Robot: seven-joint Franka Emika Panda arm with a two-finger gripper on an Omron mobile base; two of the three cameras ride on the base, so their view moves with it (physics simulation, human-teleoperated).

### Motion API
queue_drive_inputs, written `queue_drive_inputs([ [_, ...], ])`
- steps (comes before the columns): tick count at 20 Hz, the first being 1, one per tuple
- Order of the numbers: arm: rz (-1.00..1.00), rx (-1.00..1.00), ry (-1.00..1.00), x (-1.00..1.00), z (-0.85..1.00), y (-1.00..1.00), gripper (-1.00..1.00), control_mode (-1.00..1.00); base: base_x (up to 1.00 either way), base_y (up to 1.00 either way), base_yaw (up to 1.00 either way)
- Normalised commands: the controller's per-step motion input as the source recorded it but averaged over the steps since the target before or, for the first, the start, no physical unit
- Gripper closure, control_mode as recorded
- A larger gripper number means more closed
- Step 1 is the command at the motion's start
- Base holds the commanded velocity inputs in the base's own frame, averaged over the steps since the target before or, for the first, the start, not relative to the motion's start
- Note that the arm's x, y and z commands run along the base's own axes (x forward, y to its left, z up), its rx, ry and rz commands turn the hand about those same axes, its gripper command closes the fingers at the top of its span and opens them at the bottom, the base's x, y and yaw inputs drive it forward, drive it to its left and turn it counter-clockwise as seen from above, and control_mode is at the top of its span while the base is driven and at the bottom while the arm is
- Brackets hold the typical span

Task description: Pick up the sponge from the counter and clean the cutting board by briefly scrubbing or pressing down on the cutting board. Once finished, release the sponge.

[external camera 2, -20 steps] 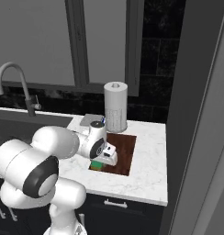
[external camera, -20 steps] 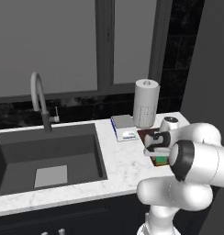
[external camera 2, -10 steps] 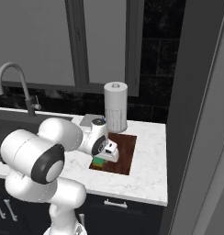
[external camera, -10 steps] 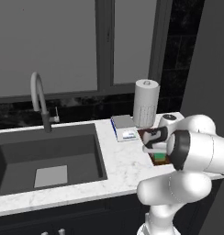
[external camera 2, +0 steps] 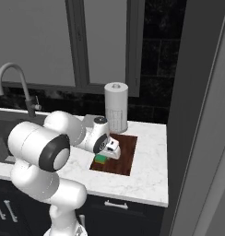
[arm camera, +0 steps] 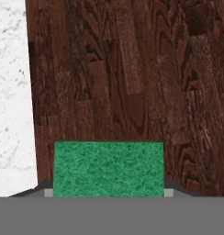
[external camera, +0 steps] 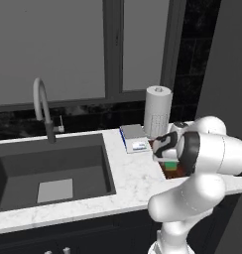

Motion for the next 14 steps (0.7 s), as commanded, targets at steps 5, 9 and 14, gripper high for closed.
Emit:
queue_drive_inputs([
  [5,0.00,0.00,-0.05,0.42,-0.12,0.00,1.00,-1.00,0.00,0.00,0.00],
  [9,0.00,0.00,-0.03,0.45,-0.11,0.00,1.00,-1.00,0.00,0.00,0.00],
  [14,0.00,0.00,-0.03,0.49,-0.11,0.00,1.00,-1.00,0.00,0.00,0.00],
])
